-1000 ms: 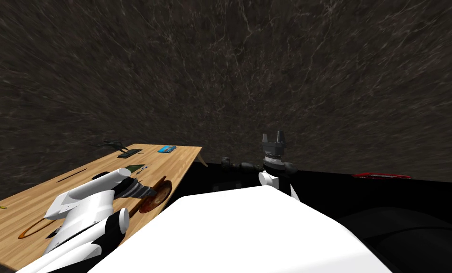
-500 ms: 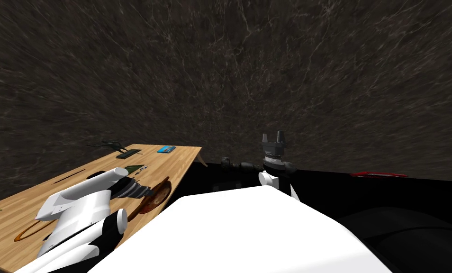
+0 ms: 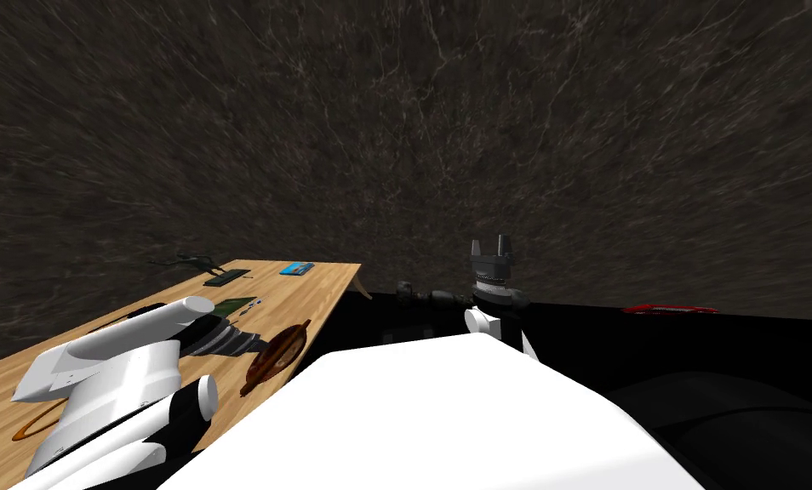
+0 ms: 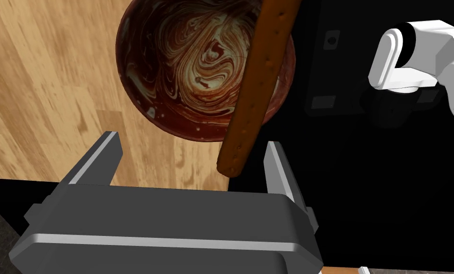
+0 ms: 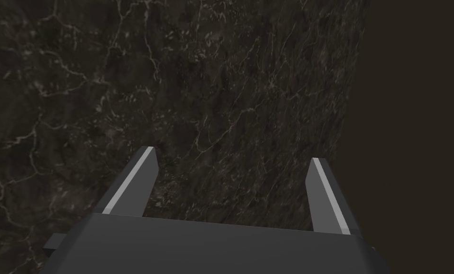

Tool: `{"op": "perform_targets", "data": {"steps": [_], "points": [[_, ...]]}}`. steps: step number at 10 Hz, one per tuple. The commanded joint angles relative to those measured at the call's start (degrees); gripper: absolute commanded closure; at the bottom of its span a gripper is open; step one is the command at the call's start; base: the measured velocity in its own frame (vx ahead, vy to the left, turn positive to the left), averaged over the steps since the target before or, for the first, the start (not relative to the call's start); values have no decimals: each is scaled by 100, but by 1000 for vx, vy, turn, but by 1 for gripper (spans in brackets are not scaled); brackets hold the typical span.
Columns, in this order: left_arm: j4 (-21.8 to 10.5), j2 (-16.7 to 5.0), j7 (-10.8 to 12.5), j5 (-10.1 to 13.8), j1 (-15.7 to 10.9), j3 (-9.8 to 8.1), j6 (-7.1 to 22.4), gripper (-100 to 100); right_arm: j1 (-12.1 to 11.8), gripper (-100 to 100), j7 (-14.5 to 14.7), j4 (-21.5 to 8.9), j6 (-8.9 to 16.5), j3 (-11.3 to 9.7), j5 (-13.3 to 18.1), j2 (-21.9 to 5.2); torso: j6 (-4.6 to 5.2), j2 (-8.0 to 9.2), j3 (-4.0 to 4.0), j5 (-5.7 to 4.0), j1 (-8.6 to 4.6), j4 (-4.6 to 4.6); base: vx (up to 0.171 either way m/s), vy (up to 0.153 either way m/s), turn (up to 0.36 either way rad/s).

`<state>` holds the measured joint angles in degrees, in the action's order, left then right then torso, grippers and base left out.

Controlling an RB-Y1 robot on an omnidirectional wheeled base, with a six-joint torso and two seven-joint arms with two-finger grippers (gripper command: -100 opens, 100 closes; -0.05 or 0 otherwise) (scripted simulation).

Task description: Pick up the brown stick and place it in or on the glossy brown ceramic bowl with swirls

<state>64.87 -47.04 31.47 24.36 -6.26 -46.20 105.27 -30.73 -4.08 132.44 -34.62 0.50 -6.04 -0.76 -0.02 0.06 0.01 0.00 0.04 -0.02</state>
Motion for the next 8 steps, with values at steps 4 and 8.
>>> {"op": "perform_targets", "data": {"steps": [4,8], "points": [[39,-66,14,17,-17,-24,115,0,0,0,0,0,0,0,0,0,0,-3,-2,2,4,-1,-2,-2,-5],[39,-66,14,17,-17,-24,115,0,0,0,0,0,0,0,0,0,0,-4,-3,2,4,-1,0,0,0]]}}
